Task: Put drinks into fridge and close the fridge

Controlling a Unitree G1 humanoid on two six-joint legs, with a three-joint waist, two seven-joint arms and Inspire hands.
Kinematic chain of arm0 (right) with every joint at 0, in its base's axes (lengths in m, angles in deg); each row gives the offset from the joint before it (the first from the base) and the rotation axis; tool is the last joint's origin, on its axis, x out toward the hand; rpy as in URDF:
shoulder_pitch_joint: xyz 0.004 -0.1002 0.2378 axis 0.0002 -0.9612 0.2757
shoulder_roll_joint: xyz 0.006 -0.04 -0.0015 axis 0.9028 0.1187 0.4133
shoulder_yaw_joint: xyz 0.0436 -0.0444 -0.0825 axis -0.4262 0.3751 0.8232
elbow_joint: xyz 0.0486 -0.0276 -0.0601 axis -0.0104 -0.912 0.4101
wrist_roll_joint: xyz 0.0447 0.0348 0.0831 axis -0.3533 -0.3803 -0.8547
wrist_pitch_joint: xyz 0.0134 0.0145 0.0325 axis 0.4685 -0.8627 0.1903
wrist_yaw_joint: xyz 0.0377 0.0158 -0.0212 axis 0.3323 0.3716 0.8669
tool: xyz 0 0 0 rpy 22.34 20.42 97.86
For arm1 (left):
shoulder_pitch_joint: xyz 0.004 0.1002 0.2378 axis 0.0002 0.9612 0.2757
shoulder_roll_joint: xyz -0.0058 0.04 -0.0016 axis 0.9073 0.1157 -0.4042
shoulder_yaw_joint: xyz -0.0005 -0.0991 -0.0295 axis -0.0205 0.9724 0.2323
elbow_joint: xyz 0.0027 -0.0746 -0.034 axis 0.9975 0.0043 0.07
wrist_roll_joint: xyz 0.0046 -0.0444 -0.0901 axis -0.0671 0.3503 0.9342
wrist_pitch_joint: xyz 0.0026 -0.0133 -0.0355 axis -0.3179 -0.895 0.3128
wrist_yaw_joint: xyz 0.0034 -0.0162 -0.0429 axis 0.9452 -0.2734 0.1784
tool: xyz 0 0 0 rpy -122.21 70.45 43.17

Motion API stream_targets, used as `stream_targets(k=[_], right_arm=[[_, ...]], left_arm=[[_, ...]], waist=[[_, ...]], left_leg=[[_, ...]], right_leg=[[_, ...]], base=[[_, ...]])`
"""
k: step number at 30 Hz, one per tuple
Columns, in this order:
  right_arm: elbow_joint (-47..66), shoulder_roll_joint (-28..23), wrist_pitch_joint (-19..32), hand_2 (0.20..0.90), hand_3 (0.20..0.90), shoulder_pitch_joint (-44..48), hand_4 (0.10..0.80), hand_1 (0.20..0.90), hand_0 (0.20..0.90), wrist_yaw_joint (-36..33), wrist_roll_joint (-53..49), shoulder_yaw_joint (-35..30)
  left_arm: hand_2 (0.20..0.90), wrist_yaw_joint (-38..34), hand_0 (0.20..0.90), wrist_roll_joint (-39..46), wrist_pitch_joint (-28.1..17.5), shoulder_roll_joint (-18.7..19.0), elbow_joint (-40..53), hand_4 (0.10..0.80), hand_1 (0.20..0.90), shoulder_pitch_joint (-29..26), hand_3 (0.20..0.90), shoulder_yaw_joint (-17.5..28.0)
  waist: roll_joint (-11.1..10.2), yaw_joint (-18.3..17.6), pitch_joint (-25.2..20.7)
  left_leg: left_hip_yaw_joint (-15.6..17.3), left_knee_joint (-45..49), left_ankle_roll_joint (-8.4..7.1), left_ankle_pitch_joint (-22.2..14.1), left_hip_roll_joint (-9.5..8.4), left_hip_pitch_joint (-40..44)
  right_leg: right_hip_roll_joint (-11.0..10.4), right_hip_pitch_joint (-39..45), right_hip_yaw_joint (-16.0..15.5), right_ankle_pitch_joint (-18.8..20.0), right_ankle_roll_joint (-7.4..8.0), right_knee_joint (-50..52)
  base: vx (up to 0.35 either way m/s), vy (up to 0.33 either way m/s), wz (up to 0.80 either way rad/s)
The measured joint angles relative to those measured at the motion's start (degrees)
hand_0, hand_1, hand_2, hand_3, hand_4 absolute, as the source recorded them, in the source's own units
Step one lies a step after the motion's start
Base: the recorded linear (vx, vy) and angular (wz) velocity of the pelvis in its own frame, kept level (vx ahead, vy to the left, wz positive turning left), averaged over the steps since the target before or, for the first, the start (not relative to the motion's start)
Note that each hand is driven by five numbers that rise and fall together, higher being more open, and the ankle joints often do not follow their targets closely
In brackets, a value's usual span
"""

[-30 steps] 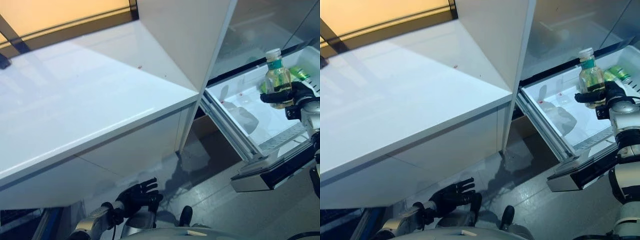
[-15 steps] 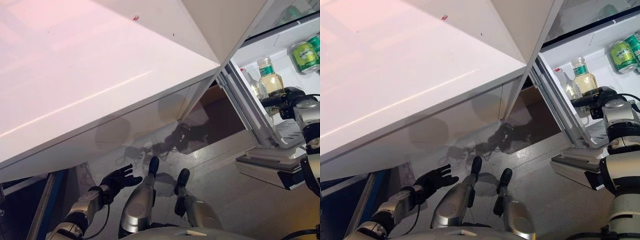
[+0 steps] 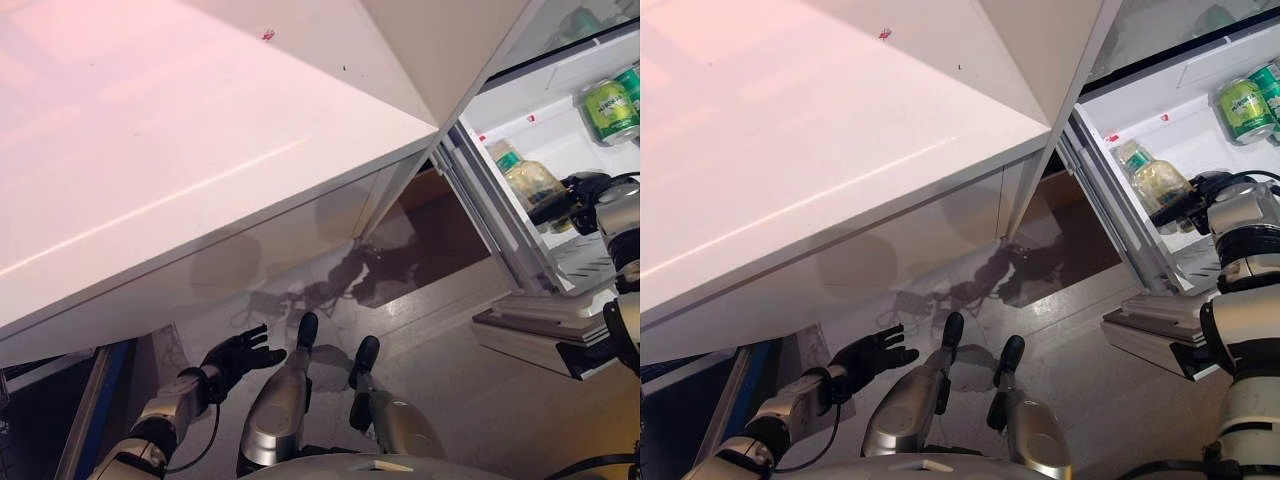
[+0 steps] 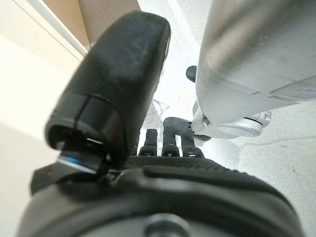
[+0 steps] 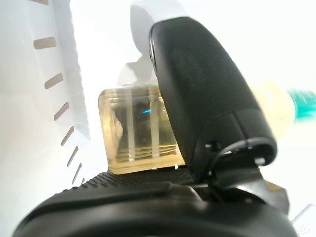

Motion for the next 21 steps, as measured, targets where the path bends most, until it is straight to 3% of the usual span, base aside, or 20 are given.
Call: stream_targets(k=[6,14,21], right_arm=[[1.1,-1.2,-0.5,0.900,0.900,0.1,0.800,0.900,0.900,1.3,-5.1,-0.1],[15.1,-10.2,2.2,0.900,0.900,0.4,0.800,0.900,0.900,0.3,-15.7,-3.5],[20.7,-11.5,3.4,0.900,0.900,-4.6,0.800,0.900,0.900,-7.9,-28.2,-14.8]], left_arm=[[0.900,0.0,0.900,-1.8,1.4,0.0,-0.1,0.800,0.900,0.1,0.900,0.5],[0.900,-0.6,0.900,-5.8,2.6,-0.1,-4.5,0.800,0.900,1.2,0.900,5.3],[0.900,-0.5,0.900,-8.2,3.8,-0.7,-7.2,0.800,0.900,3.8,0.900,6.6]], waist=[[-0.2,-0.2,0.1],[-1.8,-3.8,-0.4],[-4.9,-7.5,-8.3]], left_leg=[[1.0,-0.5,0.02,0.0,0.04,2.6],[4.6,-0.5,0.71,-0.9,0.11,7.1],[8.4,-0.5,0.95,-2.5,0.15,9.5]], right_leg=[[0.0,2.0,1.1,0.1,0.10,0.0],[-0.1,5.0,4.7,0.7,0.54,0.0],[-0.1,5.8,8.2,0.7,0.80,0.0]], base=[[0.015,0.024,-0.09],[0.034,0.057,-0.22],[0.095,0.026,-0.29]])
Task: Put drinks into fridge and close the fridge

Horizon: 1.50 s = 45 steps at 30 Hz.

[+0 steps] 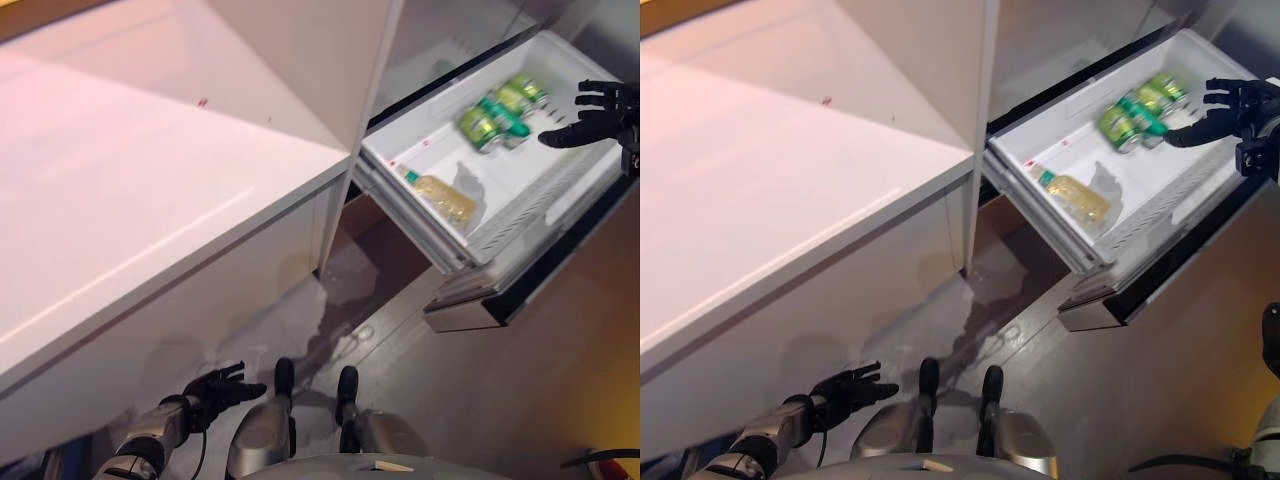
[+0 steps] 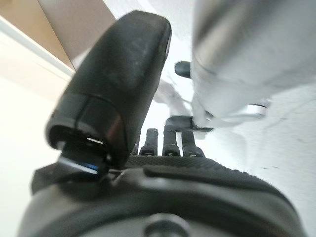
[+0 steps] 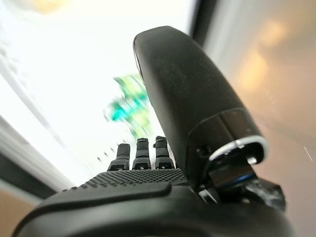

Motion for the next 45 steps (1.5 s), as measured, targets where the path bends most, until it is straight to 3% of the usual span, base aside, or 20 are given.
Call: stream_targets(k=[3,8,12,17,22,28,33,38,45], right_arm=[[3.4,0.3,2.1,0.900,0.900,-7.5,0.800,0.900,0.900,-4.9,-7.4,-5.8],[9.3,9.1,12.1,0.900,0.900,-23.2,0.800,0.900,0.900,-16.9,-14.2,-18.9],[9.9,14.4,17.8,0.900,0.900,-30.6,0.800,0.900,0.900,-24.7,-16.4,-22.5],[9.9,19.7,22.0,0.900,0.900,-35.6,0.800,0.900,0.900,-30.2,-22.6,-22.6],[9.8,19.7,23.2,0.900,0.900,-35.4,0.800,0.900,0.900,-30.7,-28.1,-22.6],[8.6,20.0,23.8,0.900,0.900,-33.0,0.800,0.900,0.900,-28.4,-33.4,-22.6],[8.0,20.7,26.0,0.900,0.900,-31.5,0.800,0.900,0.900,-25.9,-35.5,-22.8],[7.2,20.7,27.6,0.900,0.900,-31.2,0.800,0.900,0.900,-22.7,-36.5,-24.3],[5.8,20.5,28.1,0.900,0.900,-29.7,0.800,0.900,0.900,-21.0,-36.4,-24.1]], left_arm=[[0.900,0.5,0.900,-2.2,-0.1,-0.6,-1.4,0.800,0.900,0.3,0.900,0.0],[0.900,1.1,0.900,-4.2,-0.2,-2.7,-2.0,0.800,0.900,3.1,0.900,-0.6],[0.900,1.8,0.900,-4.8,-0.4,-4.2,-3.4,0.800,0.900,4.4,0.900,-1.5],[0.900,1.3,0.900,-5.2,-0.8,-5.3,-4.1,0.800,0.900,3.9,0.900,-3.7],[0.900,-0.7,0.900,-3.3,-1.6,-5.5,-3.3,0.800,0.900,0.9,0.900,-5.2],[0.900,-1.9,0.900,0.3,-2.3,-5.6,0.2,0.800,0.900,0.1,0.900,-4.7],[0.900,-2.5,0.900,2.3,-2.9,-5.9,1.1,0.800,0.900,-0.3,0.900,-3.6],[0.900,-2.5,0.900,3.4,-4.3,-6.5,1.1,0.800,0.900,-0.2,0.900,-2.4],[0.900,-2.5,0.900,4.6,-5.4,-7.4,1.1,0.800,0.900,0.2,0.900,-1.6]], waist=[[0.1,-0.9,-3.7],[1.7,-3.7,-7.7],[2.9,-5.1,-8.2],[3.9,-5.1,-6.2],[4.3,-3.0,-3.3],[4.5,-0.6,0.5],[4.9,-0.2,2.3],[5.3,-0.2,3.5],[5.6,-0.2,3.7]], left_leg=[[0.9,0.0,0.11,-0.9,0.03,1.8],[2.2,0.0,0.29,-2.3,-0.24,4.6],[2.7,1.9,0.73,-3.2,-0.15,5.2],[2.0,13.8,1.04,-8.5,-0.09,0.9],[0.8,25.4,1.75,-13.1,-1.15,-6.6],[-0.4,37.6,2.86,-17.2,-2.12,-15.0],[-0.4,42.8,4.26,-18.6,-2.86,-19.1],[-0.6,44.8,4.47,-19.1,-3.75,-21.2],[-3.6,44.8,4.38,-18.3,-5.47,-22.7]], right_leg=[[0.1,1.2,1.3,-0.2,0.26,0.0],[-0.2,3.5,2.8,-0.8,0.87,0.2],[-0.3,3.5,3.5,-1.9,0.91,2.4],[-1.5,-1.2,3.1,-8.0,0.46,15.0],[-3.7,-9.2,2.5,-13.9,0.37,28.7],[-5.7,-16.3,2.1,-17.8,0.70,40.0],[-7.0,-19.7,2.1,-19.1,1.41,44.7],[-8.0,-21.3,2.1,-19.6,1.72,46.8],[-8.5,-21.8,0.8,-19.7,1.88,47.2]], base=[[0.157,-0.002,-0.21],[0.140,-0.017,-0.18],[0.117,-0.054,-0.08],[-0.003,-0.013,0.07],[-0.016,0.021,0.17],[-0.015,0.068,0.13],[-0.028,0.065,0.10],[-0.008,0.050,0.08],[-0.002,0.053,0.09]])
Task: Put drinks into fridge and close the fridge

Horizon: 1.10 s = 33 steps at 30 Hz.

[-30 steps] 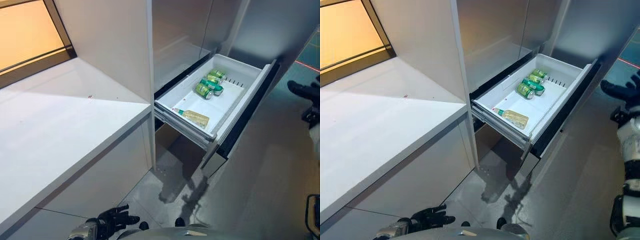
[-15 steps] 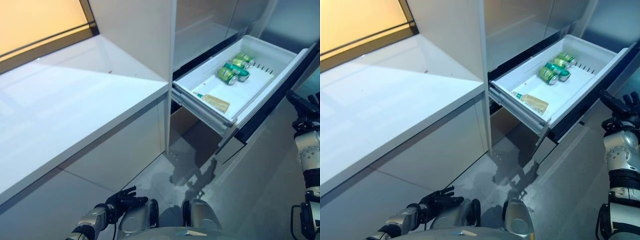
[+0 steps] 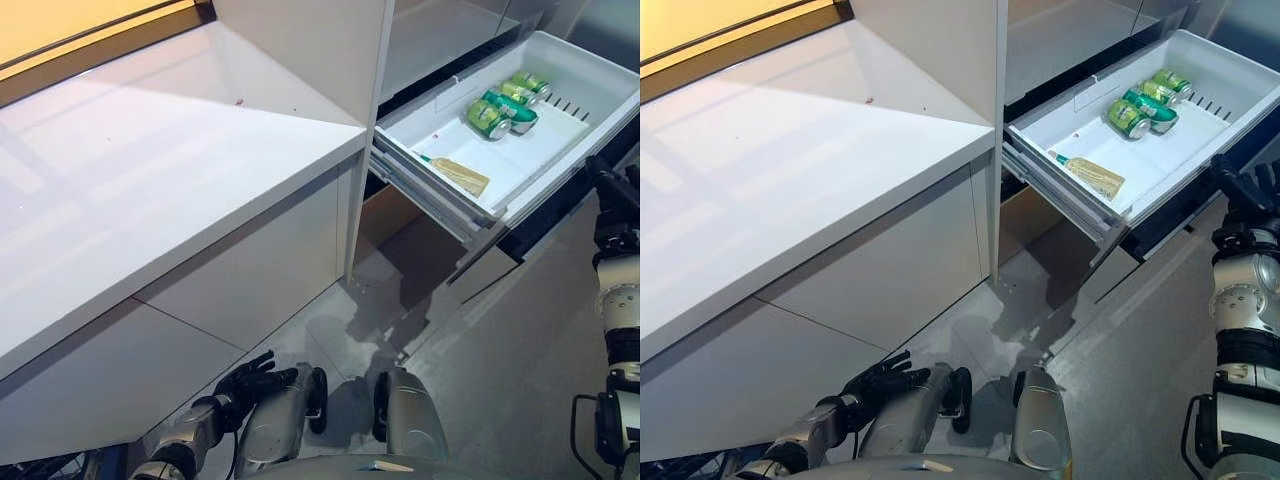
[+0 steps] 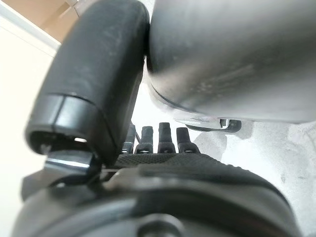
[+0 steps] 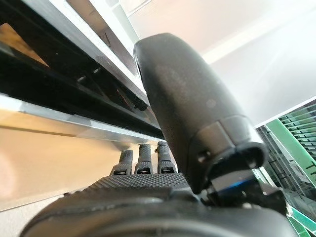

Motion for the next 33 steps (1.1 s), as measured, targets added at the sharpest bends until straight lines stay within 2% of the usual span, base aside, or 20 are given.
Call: stream_targets(k=[5,10,17,24,29,33], right_arm=[[-0.1,-0.2,-0.1,0.900,0.900,0.2,0.800,0.900,0.900,1.6,0.0,0.3],[-2.9,-0.3,-0.1,0.900,0.900,2.7,0.800,0.900,0.900,1.6,0.1,0.9],[-4.3,-1.0,-0.8,0.900,0.900,4.6,0.800,0.900,0.900,1.9,0.2,2.9],[-5.3,-1.0,-2.8,0.900,0.900,6.9,0.800,0.900,0.900,7.0,0.1,4.7],[-6.2,-1.0,-4.7,0.900,0.900,9.4,0.800,0.900,0.900,11.5,0.4,6.7],[-6.9,-1.0,-3.2,0.900,0.900,9.5,0.800,0.900,0.900,7.2,4.8,7.2]], left_arm=[[0.900,0.0,0.900,0.6,-0.3,-0.6,0.0,0.800,0.900,0.0,0.900,0.0],[0.900,-0.1,0.900,0.9,-1.5,-1.3,-0.2,0.800,0.900,0.3,0.900,0.1],[0.900,0.2,0.900,0.9,-1.7,-1.7,-0.6,0.800,0.900,0.6,0.900,1.3],[0.900,0.5,0.900,0.8,-2.5,-1.3,-2.3,0.800,0.900,0.9,0.900,3.3],[0.900,0.5,0.900,0.7,-2.4,-0.6,-2.9,0.800,0.900,1.1,0.900,3.6],[0.900,0.5,0.900,0.3,-2.4,-0.2,-3.0,0.800,0.900,1.7,0.900,3.8]], waist=[[0.4,0.1,0.2],[0.8,1.6,0.3],[1.2,4.9,0.5],[1.3,7.1,0.5],[1.4,9.5,0.4],[1.3,10.0,0.5]], left_leg=[[-2.2,-0.5,-0.52,0.9,-0.80,-0.3],[-4.4,-3.0,-0.96,2.5,-1.74,0.7],[-7.1,-7.4,-1.98,4.7,-1.84,3.0],[-10.4,-10.8,-2.74,6.1,-2.62,5.2],[-12.0,-12.4,-2.98,6.9,-2.70,6.0],[-12.5,-13.3,-2.83,7.0,-2.77,6.8]], right_leg=[[-0.7,0.7,-2.1,-0.2,-0.26,-0.2],[-1.6,2.4,-4.6,-0.1,-0.36,-1.6],[-1.8,6.0,-8.4,0.2,-1.04,-5.3],[-1.9,9.7,-12.1,0.2,-0.94,-8.4],[-1.7,10.9,-13.3,0.2,-0.95,-10.0],[-1.7,11.9,-13.7,0.3,-0.95,-11.1]], base=[[0.030,0.068,0.23],[0.052,0.045,0.27],[0.058,0.038,0.25],[0.043,0.022,0.24],[-0.006,-0.013,0.16],[-0.012,-0.031,0.05]])
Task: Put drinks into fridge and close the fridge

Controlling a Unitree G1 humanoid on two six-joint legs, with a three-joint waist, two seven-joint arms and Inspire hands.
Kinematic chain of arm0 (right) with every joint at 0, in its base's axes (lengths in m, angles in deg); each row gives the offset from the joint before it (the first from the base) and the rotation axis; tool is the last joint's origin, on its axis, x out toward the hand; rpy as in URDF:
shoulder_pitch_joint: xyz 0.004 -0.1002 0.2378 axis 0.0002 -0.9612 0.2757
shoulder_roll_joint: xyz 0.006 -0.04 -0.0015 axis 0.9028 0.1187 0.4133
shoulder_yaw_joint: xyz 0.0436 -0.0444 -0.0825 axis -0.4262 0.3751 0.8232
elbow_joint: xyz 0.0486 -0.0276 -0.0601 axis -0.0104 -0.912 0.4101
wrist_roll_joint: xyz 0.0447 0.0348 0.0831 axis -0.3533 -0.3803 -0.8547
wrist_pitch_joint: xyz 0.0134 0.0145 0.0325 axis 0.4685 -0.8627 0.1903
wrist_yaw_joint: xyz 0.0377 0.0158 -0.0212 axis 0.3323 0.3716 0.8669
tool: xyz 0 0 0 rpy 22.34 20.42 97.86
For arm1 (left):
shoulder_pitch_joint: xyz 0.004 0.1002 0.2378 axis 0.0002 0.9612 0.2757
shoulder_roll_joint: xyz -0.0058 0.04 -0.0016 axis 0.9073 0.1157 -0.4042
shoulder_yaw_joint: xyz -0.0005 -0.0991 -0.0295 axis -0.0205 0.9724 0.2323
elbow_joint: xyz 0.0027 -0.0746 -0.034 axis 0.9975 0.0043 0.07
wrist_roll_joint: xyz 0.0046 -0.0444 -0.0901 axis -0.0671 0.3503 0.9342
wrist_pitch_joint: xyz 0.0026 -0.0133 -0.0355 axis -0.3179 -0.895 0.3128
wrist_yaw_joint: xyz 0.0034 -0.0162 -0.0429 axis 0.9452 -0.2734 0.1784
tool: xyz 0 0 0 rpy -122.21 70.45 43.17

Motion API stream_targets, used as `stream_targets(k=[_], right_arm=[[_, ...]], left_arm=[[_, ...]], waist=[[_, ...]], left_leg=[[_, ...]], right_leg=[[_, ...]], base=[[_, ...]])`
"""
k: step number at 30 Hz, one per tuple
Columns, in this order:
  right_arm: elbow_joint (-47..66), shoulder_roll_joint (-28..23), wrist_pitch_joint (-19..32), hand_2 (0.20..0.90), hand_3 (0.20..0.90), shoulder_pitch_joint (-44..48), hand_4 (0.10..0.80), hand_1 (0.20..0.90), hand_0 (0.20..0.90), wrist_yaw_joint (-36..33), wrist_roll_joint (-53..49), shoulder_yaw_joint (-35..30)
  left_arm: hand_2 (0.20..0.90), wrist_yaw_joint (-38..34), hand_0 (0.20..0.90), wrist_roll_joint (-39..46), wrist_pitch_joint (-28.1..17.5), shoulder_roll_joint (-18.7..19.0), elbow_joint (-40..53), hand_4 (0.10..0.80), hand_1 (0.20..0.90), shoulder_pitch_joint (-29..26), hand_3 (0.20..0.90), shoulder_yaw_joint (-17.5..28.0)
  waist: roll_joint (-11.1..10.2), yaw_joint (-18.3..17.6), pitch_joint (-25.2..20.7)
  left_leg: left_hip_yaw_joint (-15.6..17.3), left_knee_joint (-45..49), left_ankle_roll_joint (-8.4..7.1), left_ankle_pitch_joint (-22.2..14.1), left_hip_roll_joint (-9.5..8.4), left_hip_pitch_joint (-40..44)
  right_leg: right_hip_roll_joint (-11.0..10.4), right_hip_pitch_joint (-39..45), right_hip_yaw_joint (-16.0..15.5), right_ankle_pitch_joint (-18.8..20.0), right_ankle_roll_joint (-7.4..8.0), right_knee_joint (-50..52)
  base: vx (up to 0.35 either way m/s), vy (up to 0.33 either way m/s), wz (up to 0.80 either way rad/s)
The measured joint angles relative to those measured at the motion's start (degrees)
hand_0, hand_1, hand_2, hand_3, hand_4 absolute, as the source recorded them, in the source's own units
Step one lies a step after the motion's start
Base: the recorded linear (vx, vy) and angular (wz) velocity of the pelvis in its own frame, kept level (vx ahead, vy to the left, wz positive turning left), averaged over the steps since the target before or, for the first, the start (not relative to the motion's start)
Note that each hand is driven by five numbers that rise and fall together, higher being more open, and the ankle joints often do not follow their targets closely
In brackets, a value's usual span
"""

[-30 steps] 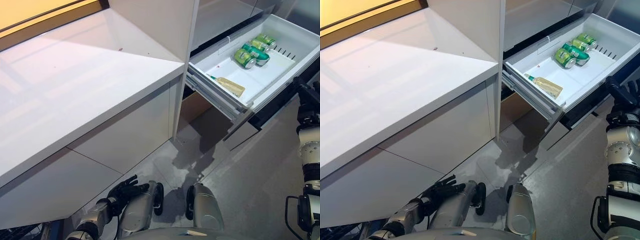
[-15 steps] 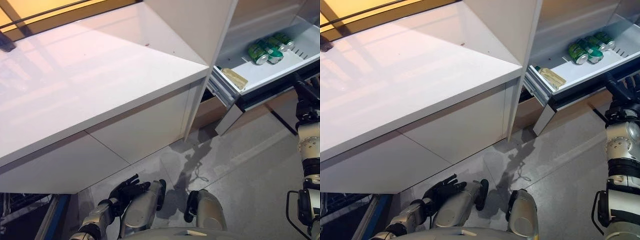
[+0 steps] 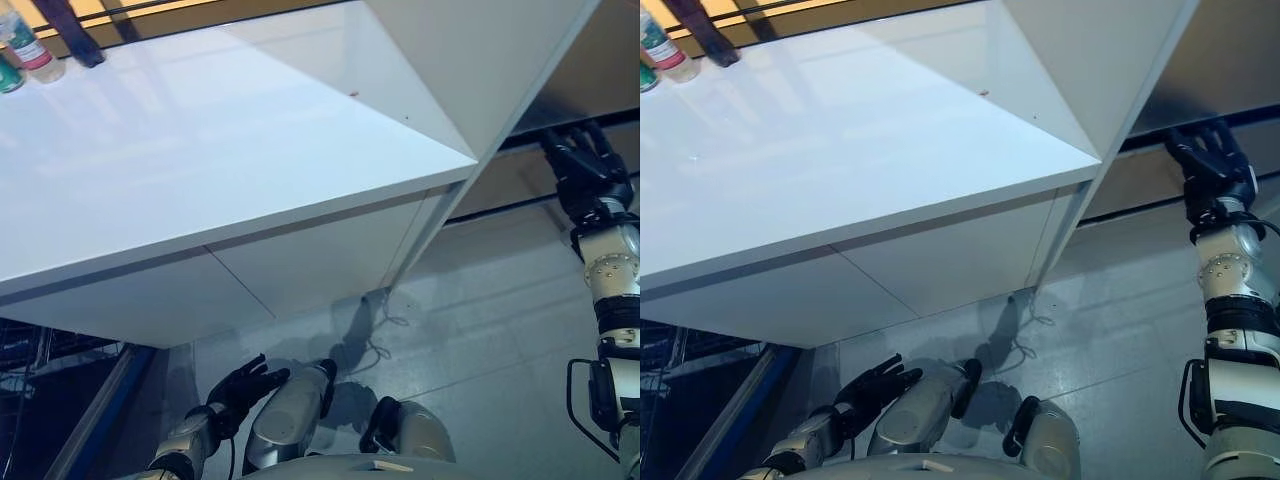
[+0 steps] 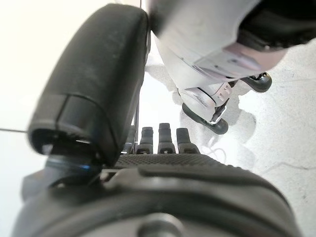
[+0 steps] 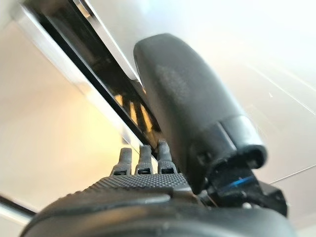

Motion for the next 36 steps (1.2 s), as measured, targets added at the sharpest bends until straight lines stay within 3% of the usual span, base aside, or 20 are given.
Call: stream_targets(k=[6,11,17,25,29,36], right_arm=[[6.8,2.8,8.3,0.900,0.900,0.0,0.800,0.900,0.900,-20.9,14.2,-0.7],[17.9,6.8,10.4,0.900,0.900,-2.0,0.800,0.900,0.900,-24.6,20.2,-0.7],[21.4,15.1,9.4,0.900,0.900,-12.9,0.800,0.900,0.900,-17.3,19.6,1.3],[14.6,18.2,2.2,0.900,0.900,-27.8,0.800,0.900,0.900,-4.0,17.4,4.4],[5.8,21.3,-2.0,0.900,0.900,-33.2,0.800,0.900,0.900,4.5,17.5,7.6],[-15.4,26.2,-9.1,0.900,0.900,-36.4,0.800,0.900,0.900,15.5,18.2,8.8]], left_arm=[[0.900,-0.6,0.900,-2.3,0.2,1.3,-1.3,0.800,0.900,3.3,0.900,-0.1],[0.900,-1.0,0.900,-2.4,1.4,2.1,-1.5,0.800,0.900,4.7,0.900,-0.1],[0.900,-2.8,0.900,-4.5,2.2,4.3,-1.2,0.800,0.900,6.3,0.900,0.0],[0.900,-5.0,0.900,-4.6,2.8,2.9,1.8,0.800,0.900,7.0,0.900,0.0],[0.900,-5.0,0.900,-4.6,2.8,2.1,3.5,0.800,0.900,5.7,0.900,0.1],[0.900,-4.9,0.900,-7.8,2.7,1.2,0.6,0.800,0.900,5.0,0.900,0.2]], waist=[[-0.2,-0.3,0.0],[-0.6,-2.0,-0.2],[-3.7,-5.1,-5.3],[-3.6,-10.5,-11.4],[-4.4,-12.0,-14.0],[-3.5,-12.0,-16.4]], left_leg=[[1.8,-1.4,0.26,0.3,0.76,1.6],[5.0,-4.4,0.25,0.8,3.46,3.6],[10.1,-13.0,-0.24,3.0,6.27,7.8],[14.7,-24.8,-0.53,6.8,7.56,14.6],[15.9,-27.6,-1.18,7.4,8.20,17.1],[16.4,-29.6,-1.52,7.7,8.52,19.1]], right_leg=[[0.4,0.1,2.1,0.8,0.14,-1.6],[3.3,1.2,5.1,4.0,0.05,-7.3],[6.7,3.0,10.1,9.0,-0.37,-17.1],[9.0,7.8,14.0,14.3,-0.33,-28.1],[10.0,9.9,15.0,15.2,-0.75,-31.1],[10.5,11.9,15.2,15.6,-0.91,-33.4]], base=[[-0.055,-0.038,-0.19],[-0.097,-0.093,-0.41],[-0.082,-0.102,-0.51],[-0.086,-0.079,-0.34],[-0.053,-0.039,-0.16],[-0.016,-0.012,-0.03]])
